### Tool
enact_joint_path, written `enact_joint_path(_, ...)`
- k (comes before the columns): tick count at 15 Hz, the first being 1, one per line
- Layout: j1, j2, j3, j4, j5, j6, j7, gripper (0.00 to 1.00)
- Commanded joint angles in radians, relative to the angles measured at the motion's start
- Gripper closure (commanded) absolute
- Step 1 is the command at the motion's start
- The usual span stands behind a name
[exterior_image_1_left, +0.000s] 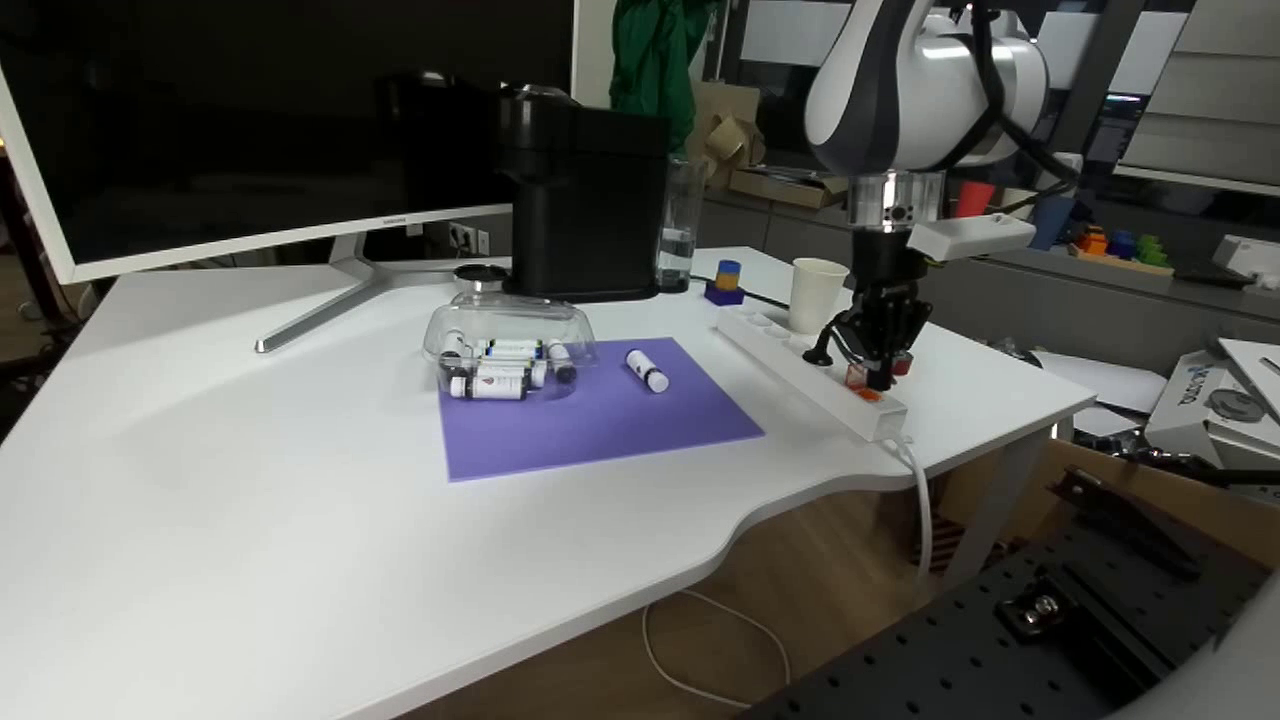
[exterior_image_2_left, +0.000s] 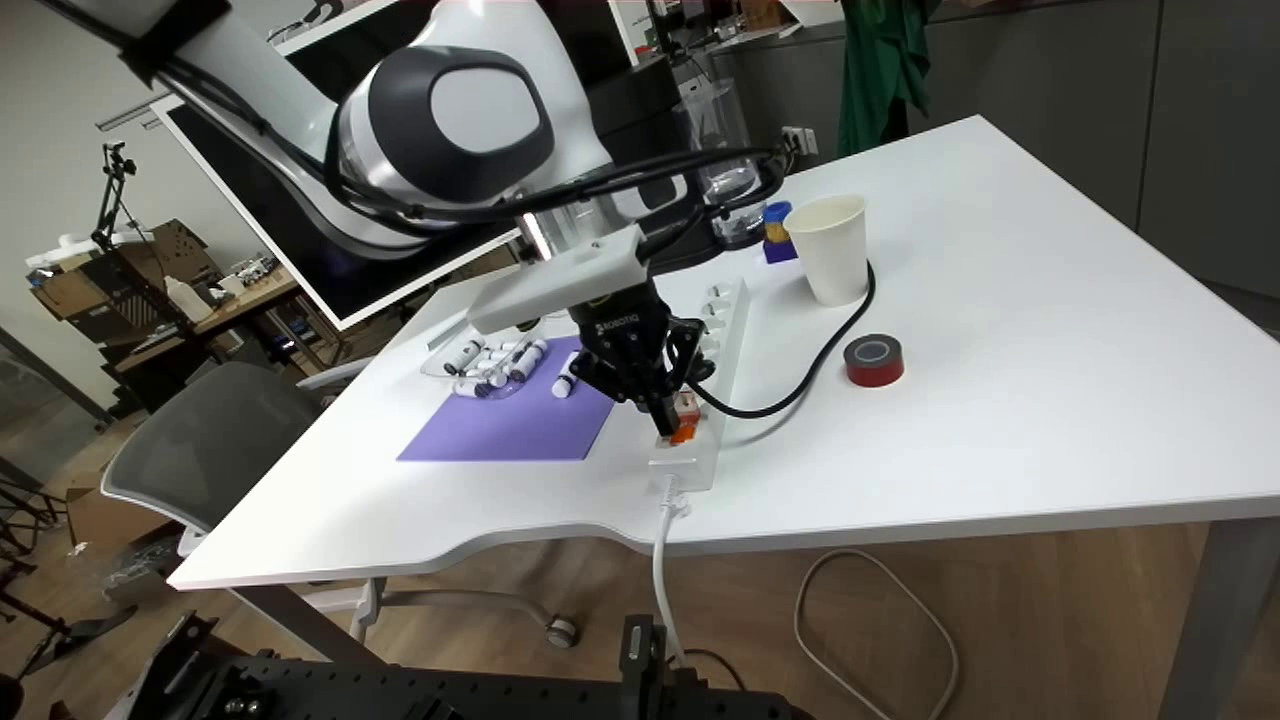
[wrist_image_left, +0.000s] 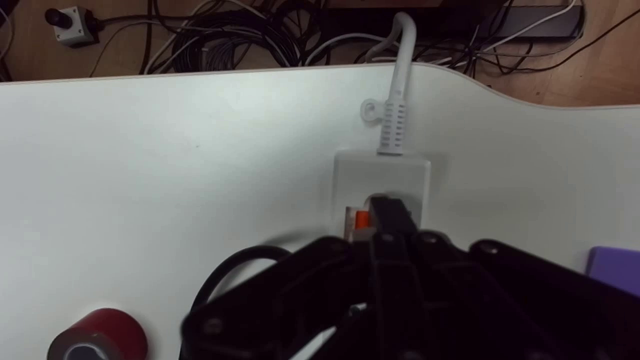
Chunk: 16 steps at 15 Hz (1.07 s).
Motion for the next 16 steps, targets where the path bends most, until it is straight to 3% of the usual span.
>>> enact_joint_path(1,-0.021,0.04,0.016,0.036,0.0,0.009,-0.005,1.0)
enact_joint_path(12,-0.039,0.065,0.024,0.033,-0.003,0.092,-0.008,1.0)
enact_joint_path(16,-0.087,0.09,0.049,0.058,0.044,0.069,-0.04,1.0)
